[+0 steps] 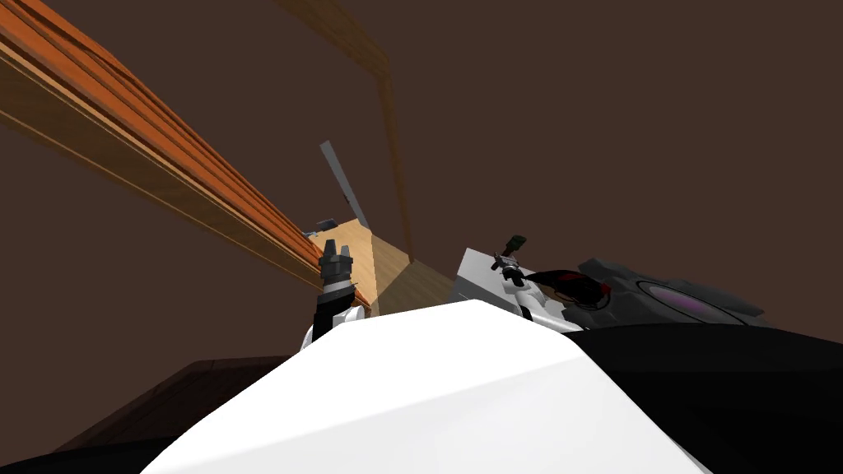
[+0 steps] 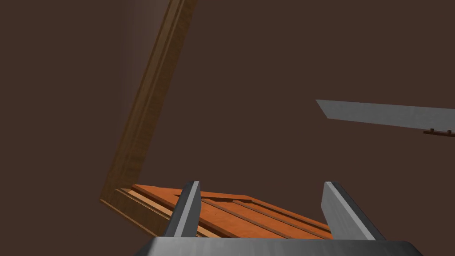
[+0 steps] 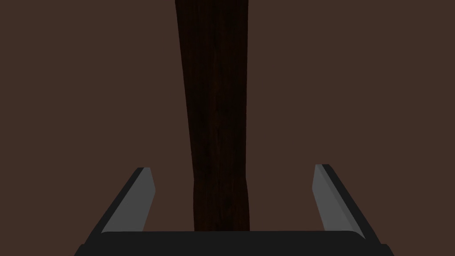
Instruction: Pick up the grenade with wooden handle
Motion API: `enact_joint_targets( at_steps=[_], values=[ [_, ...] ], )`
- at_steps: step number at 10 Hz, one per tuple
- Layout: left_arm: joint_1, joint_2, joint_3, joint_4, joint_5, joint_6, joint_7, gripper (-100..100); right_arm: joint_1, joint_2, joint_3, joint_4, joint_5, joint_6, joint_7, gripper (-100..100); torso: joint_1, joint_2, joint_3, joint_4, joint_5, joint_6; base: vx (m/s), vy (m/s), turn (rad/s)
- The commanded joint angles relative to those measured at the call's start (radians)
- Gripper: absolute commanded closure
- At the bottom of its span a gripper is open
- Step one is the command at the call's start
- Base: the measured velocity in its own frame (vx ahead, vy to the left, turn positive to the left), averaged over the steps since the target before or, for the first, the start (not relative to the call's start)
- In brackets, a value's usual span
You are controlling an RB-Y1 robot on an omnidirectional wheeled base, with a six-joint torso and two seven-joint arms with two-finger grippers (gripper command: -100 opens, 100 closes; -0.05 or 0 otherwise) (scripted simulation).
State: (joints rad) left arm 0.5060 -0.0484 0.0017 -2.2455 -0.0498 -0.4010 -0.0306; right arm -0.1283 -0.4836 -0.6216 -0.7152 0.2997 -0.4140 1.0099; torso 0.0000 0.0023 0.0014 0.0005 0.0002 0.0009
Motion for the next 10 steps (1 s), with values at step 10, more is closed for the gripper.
enact_joint_targets(
  at_steps=[10],
  values=[
    [0.000, 0.000, 0.000, 0.000, 0.000, 0.000, 0.000, 0, -0.059, -0.092, -0.049, 0.195, -0.085, -0.071, 0.066, -100, -0.001, -0.002, -0.001, 0.000, 0.000, 0.000, -0.024, 0.012, 0.073]
  ],
)
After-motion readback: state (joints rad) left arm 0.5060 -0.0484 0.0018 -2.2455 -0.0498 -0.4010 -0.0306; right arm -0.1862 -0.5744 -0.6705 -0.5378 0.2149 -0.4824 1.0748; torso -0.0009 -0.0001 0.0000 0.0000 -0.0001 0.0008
